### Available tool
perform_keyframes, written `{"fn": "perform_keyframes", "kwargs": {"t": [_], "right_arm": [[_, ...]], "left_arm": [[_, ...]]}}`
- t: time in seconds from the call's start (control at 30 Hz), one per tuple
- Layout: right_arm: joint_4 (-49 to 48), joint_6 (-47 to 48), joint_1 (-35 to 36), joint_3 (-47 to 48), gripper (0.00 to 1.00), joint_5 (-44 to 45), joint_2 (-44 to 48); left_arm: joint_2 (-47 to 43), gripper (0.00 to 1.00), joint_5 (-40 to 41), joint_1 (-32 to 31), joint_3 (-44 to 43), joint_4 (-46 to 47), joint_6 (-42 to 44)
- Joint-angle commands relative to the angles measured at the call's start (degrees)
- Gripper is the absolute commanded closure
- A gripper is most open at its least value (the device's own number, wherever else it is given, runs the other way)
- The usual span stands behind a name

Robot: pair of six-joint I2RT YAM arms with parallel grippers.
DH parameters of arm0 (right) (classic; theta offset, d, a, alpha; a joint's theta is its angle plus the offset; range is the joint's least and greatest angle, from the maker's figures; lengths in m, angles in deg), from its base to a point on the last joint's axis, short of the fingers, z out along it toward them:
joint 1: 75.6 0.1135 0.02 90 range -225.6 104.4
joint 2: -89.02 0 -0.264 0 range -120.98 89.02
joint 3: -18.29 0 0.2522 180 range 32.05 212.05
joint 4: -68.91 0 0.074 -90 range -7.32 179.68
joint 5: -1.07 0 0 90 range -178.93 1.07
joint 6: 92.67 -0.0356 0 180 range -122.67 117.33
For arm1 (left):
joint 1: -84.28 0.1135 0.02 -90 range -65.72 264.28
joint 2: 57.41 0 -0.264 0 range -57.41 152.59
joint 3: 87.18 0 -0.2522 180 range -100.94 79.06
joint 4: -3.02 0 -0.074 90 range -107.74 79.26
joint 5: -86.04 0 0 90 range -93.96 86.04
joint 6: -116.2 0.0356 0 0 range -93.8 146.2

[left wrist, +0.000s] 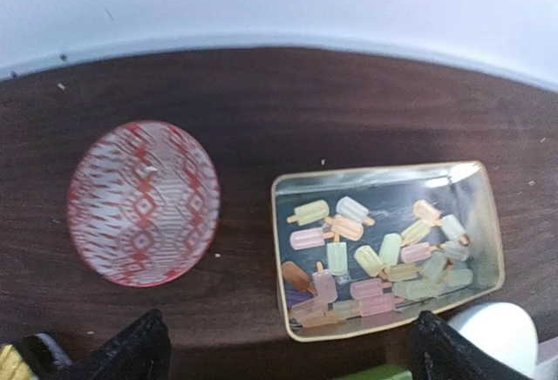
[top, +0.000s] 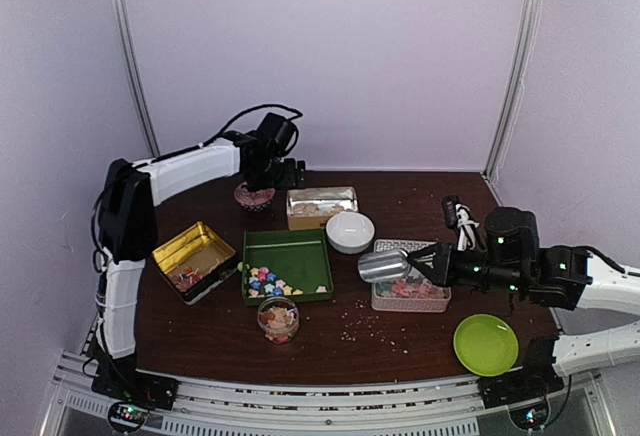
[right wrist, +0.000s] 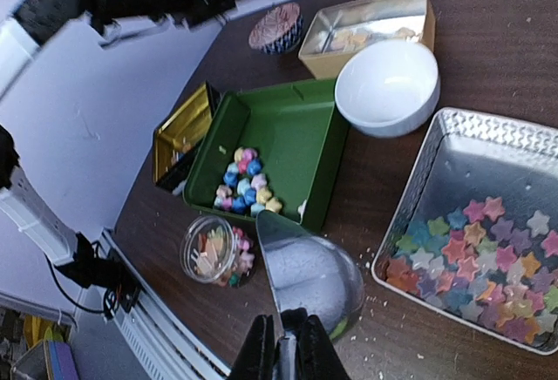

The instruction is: Pack the candies

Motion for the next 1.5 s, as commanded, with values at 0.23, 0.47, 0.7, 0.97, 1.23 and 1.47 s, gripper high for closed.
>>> {"fn": "perform_keyframes", "kwargs": {"t": [0.23, 0.47, 0.7, 0.97, 1.23, 1.47], "right_arm": [[14.2, 0.5, 3.9, 7.7, 1.0, 0.4, -14.2], [10.0, -1.9, 3.9, 12.6, 1.0, 9.8, -24.7], [14.0, -4.9, 3.6, 17.0, 1.0, 22.4, -31.1], [11.5, -3.8, 5.7, 18.8, 1.0, 17.3, -36.9], [11.9, -3.9, 6.6, 19.7, 0.82, 17.0, -40.8], [12.0, -4.6, 6.6, 17.8, 0.76, 15.9, -41.0]], "left_arm": [[-32.5, 0.02, 12.4, 0.3, 9.8, -3.2, 17.2], [-48.4, 0.02, 15.1, 0.5, 24.8, 4.2, 23.0], [-51.0, 0.03, 15.8, 0.6, 35.9, 7.2, 20.6], [-50.7, 0.04, 12.7, 0.6, 37.5, 6.6, 17.9], [-50.7, 0.04, 10.9, 0.6, 37.7, 6.5, 17.1], [-49.6, 0.05, 10.1, 0.6, 37.2, 5.6, 16.4]]}}
